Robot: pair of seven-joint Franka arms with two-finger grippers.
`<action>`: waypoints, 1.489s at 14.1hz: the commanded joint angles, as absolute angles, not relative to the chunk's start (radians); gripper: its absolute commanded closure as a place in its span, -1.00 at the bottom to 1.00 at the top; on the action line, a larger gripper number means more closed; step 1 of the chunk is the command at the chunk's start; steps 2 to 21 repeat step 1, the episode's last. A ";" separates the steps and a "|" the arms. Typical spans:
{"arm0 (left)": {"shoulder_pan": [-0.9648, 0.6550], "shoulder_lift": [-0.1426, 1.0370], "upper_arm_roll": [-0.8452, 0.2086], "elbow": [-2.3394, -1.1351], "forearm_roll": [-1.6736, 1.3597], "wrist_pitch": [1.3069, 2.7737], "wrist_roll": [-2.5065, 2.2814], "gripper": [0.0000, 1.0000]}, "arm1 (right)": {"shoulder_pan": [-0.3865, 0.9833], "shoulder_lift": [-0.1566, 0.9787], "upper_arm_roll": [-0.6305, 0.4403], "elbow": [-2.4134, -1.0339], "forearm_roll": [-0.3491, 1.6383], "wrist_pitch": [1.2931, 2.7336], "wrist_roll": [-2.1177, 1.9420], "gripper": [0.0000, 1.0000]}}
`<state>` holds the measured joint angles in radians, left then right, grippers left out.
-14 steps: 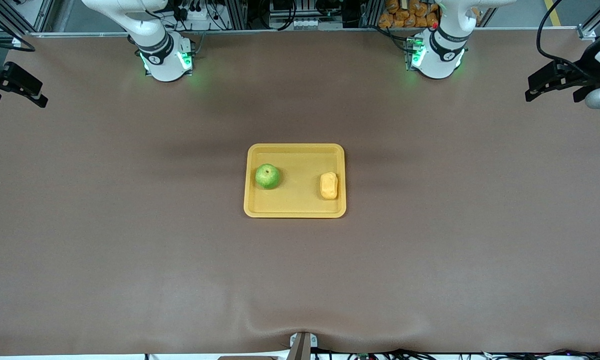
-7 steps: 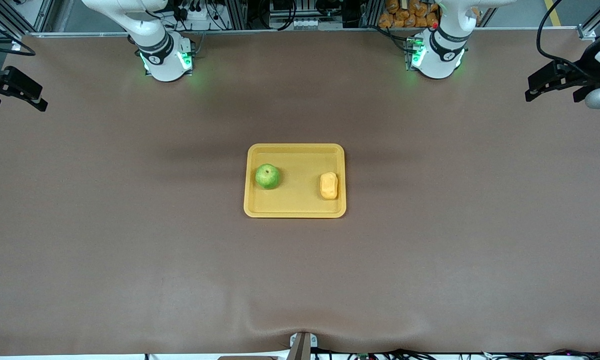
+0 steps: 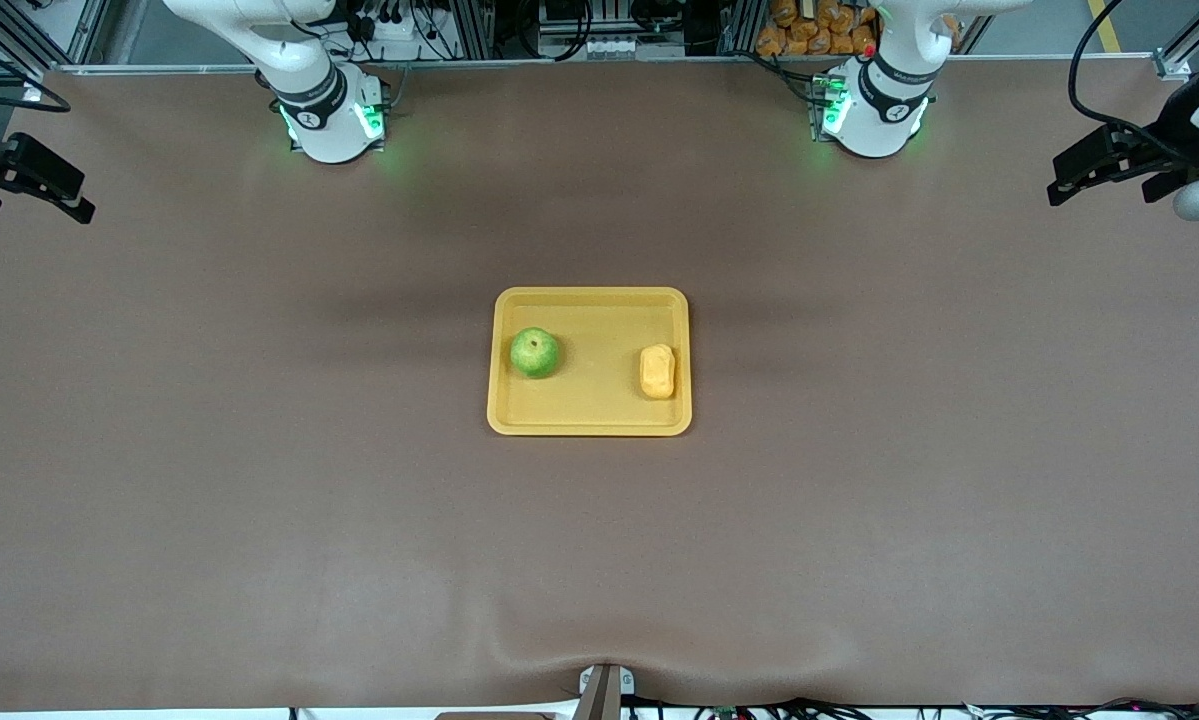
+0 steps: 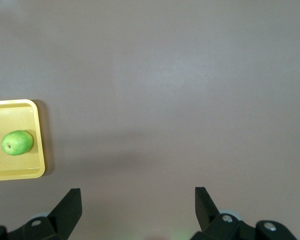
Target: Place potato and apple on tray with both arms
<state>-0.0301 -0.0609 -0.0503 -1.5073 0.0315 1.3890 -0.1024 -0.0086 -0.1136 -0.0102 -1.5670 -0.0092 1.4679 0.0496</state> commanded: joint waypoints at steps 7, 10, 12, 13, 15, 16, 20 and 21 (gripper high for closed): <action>-0.028 -0.072 -0.054 -1.511 0.029 1.387 -0.118 -1.00 | -0.021 -0.101 0.002 -1.543 -0.015 1.457 0.035 -1.00; -0.028 -0.072 -0.054 -1.511 0.029 1.387 -0.118 -1.00 | -0.021 -0.101 0.002 -1.543 -0.015 1.457 0.035 -1.00; -0.028 -0.072 -0.054 -1.511 0.029 1.387 -0.118 -1.00 | -0.021 -0.101 0.002 -1.543 -0.015 1.457 0.035 -1.00; -0.028 -0.072 -0.054 -1.511 0.029 1.387 -0.118 -1.00 | -0.021 -0.101 0.002 -1.543 -0.015 1.457 0.035 -1.00; -0.028 -0.072 -0.054 -1.511 0.029 1.387 -0.118 -1.00 | -0.021 -0.101 0.002 -1.543 -0.015 1.457 0.035 -1.00; -0.028 -0.072 -0.054 -1.511 0.029 1.387 -0.118 -1.00 | -0.021 -0.101 0.002 -1.543 -0.015 1.457 0.035 -1.00; -0.028 -0.072 -0.054 -1.511 0.029 1.387 -0.118 -1.00 | -0.021 -0.101 0.002 -1.543 -0.015 1.457 0.035 -1.00; -0.028 -0.072 -0.054 -1.511 0.029 1.387 -0.118 -1.00 | -0.021 -0.101 0.002 -1.543 -0.015 1.457 0.035 -1.00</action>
